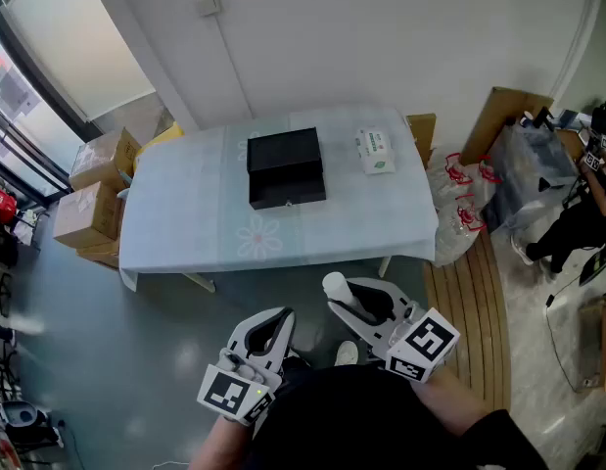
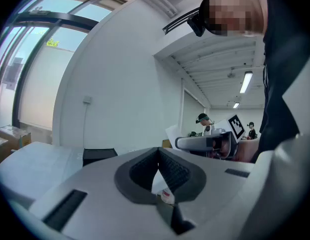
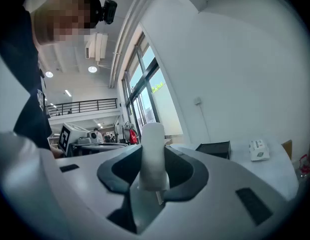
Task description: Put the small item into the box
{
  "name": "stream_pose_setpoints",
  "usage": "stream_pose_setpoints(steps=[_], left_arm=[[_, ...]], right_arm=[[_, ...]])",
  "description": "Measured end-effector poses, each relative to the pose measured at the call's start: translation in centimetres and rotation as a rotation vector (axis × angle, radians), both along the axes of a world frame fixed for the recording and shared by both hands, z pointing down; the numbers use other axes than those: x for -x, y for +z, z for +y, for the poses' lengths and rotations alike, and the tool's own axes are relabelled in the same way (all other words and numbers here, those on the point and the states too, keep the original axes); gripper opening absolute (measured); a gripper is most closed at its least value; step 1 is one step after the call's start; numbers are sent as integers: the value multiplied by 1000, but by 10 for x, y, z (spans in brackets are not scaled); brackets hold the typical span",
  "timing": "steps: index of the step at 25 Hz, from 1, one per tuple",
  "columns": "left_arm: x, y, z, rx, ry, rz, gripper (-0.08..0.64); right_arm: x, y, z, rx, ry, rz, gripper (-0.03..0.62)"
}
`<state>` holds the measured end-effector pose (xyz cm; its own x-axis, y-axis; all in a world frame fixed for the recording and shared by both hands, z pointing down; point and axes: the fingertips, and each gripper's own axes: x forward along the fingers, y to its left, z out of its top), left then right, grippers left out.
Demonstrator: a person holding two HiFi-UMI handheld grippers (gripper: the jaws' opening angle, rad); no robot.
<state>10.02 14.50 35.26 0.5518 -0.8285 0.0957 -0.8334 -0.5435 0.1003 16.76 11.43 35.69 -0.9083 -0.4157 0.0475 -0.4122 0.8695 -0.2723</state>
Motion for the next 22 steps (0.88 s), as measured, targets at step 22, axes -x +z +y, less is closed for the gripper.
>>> stream_pose_setpoints(steps=[22], left_arm=[[25, 1, -7, 54, -17, -27, 8]], right_arm=[[34, 0, -6, -28, -57, 2, 143]])
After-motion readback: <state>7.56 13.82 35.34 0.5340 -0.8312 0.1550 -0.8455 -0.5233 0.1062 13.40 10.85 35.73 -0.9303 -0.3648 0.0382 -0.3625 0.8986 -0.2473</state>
